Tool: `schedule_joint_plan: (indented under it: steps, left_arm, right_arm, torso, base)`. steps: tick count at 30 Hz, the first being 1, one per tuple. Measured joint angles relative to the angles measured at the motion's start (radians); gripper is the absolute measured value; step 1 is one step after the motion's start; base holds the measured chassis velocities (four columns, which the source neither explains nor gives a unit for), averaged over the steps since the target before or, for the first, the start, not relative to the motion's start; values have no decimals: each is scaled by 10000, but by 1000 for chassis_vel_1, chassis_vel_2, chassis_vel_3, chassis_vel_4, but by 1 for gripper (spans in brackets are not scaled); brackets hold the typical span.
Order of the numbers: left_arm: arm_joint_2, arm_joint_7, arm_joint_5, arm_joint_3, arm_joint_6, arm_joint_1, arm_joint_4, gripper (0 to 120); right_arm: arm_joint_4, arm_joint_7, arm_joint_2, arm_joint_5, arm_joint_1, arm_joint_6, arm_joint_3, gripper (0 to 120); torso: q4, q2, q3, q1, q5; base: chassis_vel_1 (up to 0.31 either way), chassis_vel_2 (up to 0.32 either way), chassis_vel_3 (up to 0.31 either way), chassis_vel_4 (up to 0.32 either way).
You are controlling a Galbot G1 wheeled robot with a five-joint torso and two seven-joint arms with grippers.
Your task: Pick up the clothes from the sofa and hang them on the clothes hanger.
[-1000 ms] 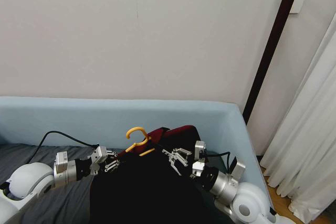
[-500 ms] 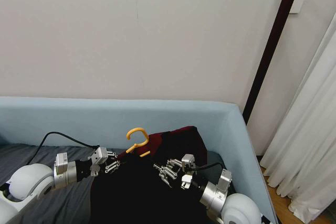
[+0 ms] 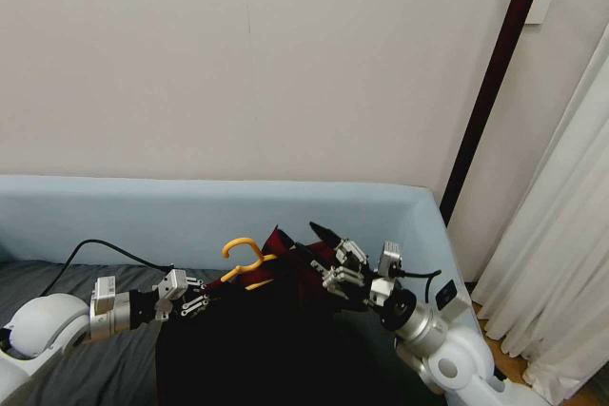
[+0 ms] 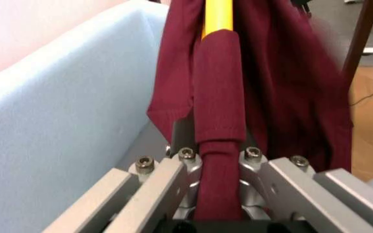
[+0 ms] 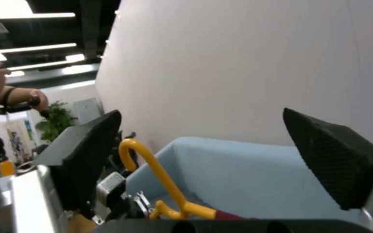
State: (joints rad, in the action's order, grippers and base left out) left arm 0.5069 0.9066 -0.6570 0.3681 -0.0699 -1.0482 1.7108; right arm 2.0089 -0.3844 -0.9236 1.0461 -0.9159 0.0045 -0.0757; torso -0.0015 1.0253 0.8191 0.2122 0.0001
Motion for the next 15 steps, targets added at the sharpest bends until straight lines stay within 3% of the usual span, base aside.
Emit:
schedule_joint_plan:
  steps: [7,11,15]
  left_arm:
    - [65,191,-1,32,-163,82,-456,1]
    - [83,236,19,51,-289,67,-538,1]
    - [109,172,18,90,-366,55,-521,1]
  right_arm:
    - [133,82,158,-281,-38,-289,34,100]
    - [108,759,145,-934,-36,-639,117,100]
    - [240,1888,162,-1513,-155,-1651,375,100]
  torso:
    - [0,0,0,0,-1]
    - [0,0,0,0,-1]
    - [0,0,0,0,-1]
  base:
    - [0,0,0,0]
    - [0,0,0,0]
    - [0,0,0,0]
